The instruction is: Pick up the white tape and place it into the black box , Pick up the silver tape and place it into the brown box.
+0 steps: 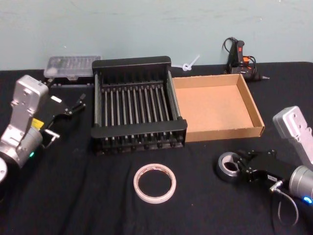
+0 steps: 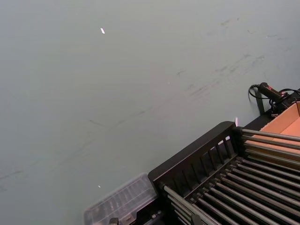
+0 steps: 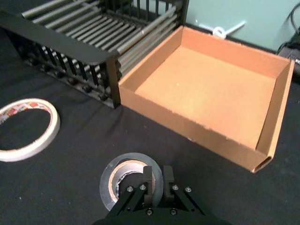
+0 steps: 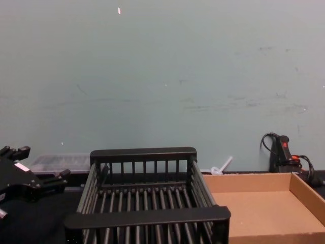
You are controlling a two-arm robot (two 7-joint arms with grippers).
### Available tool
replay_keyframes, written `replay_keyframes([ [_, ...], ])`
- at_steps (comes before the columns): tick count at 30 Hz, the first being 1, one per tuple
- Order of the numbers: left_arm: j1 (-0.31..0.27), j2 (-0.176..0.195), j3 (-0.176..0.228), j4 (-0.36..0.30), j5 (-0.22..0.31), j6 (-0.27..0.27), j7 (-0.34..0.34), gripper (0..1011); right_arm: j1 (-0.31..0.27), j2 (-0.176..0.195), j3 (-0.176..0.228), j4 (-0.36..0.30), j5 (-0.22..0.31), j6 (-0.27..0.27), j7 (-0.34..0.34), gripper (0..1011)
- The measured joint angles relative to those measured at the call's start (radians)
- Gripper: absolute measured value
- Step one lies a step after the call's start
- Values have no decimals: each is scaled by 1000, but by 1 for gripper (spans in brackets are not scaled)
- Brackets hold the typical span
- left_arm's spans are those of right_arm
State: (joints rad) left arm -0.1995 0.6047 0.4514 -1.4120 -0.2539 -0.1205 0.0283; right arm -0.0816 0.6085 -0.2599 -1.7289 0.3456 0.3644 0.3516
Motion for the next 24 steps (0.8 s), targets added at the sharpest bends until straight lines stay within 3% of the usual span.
replay_keyframes([
  [11,0,0,0,0,0,0,0,1001,31,-3,19,-12,8,-51,18,140],
  [19,0,0,0,0,0,0,0,1001,95,-20,15,17,6,-76,24,140],
  [24,0,0,0,0,0,0,0,1001,169,-51,0,65,-11,-88,15,140],
])
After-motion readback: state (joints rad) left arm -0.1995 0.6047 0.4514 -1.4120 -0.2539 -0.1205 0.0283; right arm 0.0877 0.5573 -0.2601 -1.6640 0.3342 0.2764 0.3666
